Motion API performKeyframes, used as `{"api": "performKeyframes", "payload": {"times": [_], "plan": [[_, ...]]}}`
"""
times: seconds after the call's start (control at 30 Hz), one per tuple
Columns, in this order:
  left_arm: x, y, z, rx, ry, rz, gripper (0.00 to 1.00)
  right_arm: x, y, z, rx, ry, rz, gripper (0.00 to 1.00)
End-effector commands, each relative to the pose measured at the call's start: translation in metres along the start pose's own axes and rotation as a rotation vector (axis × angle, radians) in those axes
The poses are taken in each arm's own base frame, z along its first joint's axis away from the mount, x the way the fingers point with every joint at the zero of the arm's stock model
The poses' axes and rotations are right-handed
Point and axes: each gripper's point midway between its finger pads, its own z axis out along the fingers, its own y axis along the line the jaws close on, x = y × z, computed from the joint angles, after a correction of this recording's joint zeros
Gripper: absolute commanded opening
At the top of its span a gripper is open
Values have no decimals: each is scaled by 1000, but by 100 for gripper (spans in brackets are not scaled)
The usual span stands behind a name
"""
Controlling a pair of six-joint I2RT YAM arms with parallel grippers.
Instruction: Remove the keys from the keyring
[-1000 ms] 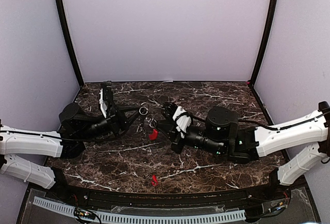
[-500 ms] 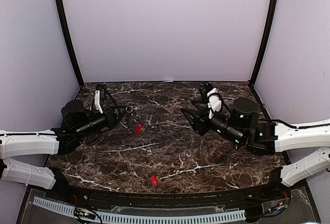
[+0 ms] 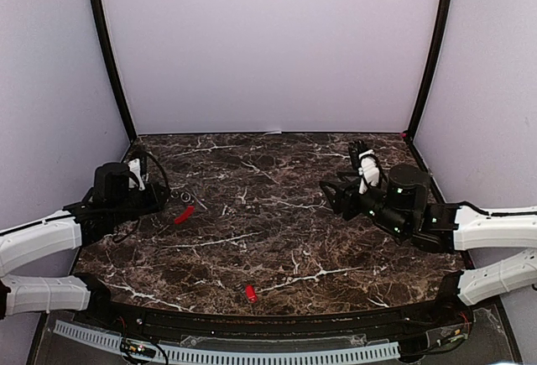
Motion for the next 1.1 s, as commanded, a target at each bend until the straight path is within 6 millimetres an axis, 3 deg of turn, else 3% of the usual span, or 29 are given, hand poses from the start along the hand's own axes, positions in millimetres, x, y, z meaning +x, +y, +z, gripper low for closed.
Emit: {"api": "performKeyframes", "payload": {"times": [0.0,0.27,0.33,0.5,0.67,0.83,0.97,1.07], "plan": [[5,19,12,-59,58,-19,0,5,-2,5,-6,2,51,57],[2,16,52,-15,88,-11,0,19,-1,10,-13,42,80,59],[1,18,62,-28,97,4,5,20,0,11,-14,45,86,60],[-4,15,84,-21,97,44,34,21,1,14,-17,50,97,62],[-16,1,90,38,80,90,64,17,1,19,-13,51,94,69],[-30,-9,89,71,46,153,74,7,-1,27,-24,43,110,83],[-44,7,88,43,31,155,75,2,-13,41,-66,57,150,87],[-66,38,77,15,-42,87,75,7,-43,50,-45,72,194,90]]}}
